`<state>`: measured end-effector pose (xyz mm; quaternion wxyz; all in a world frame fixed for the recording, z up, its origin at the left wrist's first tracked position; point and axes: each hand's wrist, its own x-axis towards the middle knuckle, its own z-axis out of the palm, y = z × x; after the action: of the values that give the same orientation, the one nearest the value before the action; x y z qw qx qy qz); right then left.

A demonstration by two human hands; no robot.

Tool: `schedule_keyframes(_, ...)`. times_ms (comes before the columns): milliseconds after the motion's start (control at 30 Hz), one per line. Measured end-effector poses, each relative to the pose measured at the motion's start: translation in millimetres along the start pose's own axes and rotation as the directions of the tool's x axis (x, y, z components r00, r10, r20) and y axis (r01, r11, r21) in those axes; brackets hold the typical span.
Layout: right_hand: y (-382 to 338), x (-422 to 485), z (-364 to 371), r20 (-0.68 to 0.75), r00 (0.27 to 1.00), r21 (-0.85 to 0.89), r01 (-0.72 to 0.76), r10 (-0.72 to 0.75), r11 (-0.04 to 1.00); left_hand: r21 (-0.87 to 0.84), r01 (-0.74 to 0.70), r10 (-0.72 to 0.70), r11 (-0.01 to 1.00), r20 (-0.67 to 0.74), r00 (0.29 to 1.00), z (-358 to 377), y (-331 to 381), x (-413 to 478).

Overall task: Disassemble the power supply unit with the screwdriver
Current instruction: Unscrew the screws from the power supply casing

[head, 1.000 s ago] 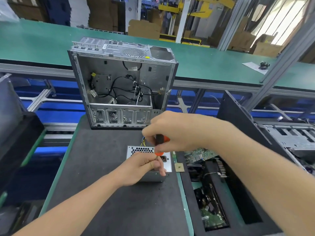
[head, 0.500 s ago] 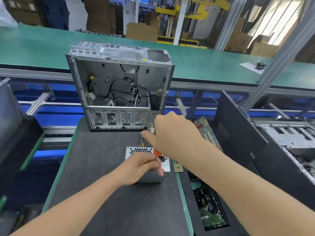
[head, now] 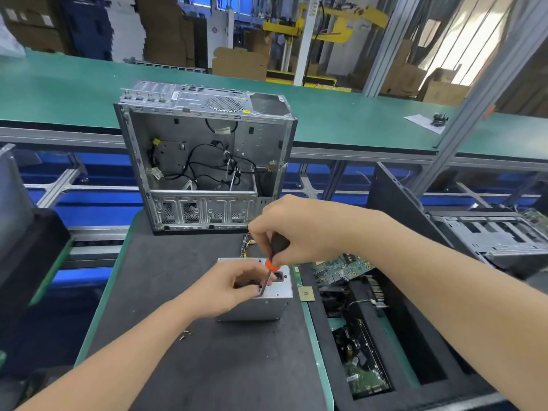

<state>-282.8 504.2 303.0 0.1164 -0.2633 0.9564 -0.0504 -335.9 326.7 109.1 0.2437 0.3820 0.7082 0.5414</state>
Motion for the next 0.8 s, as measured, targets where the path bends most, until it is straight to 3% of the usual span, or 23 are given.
schedule_keyframes(100,-3,2,-2,0.021,0.999,0.006,0.024,-0.024,1.000,0.206,-0.060,0.069,0.977,-0.037,0.997,-8,1,-4)
schedule_keyframes(333,-5,9,-6,0.065,0.995,-0.035,0.076,-0.073,0.997,-0.004,-0.009,0.009,1.000,-0.104,0.994,-1,7,-2)
schedule_keyframes(467,-7,9,-4,0.033,0.996,-0.077,0.083,-0.080,0.994,0.009,-0.007,0.008,1.000,-0.154,0.988,5,9,0)
schedule_keyframes(567,-13,8,4,-0.124,0.992,-0.117,-0.048,0.033,0.992,0.064,-0.005,0.016,0.998,-0.178,0.984,8,10,1)
schedule_keyframes(667,-19,10,15,-0.343,0.907,-0.300,-0.353,0.245,0.886,0.090,0.013,0.003,0.996,-0.180,0.984,9,10,2)
schedule_keyframes(733,-20,12,19,-0.346,0.874,-0.247,-0.434,0.340,0.866,0.105,0.015,0.004,0.994,-0.176,0.984,9,10,2)
schedule_keyframes(800,-16,14,18,-0.247,0.891,-0.155,-0.425,0.382,0.892,0.100,0.011,0.006,0.995,-0.172,0.985,9,11,3)
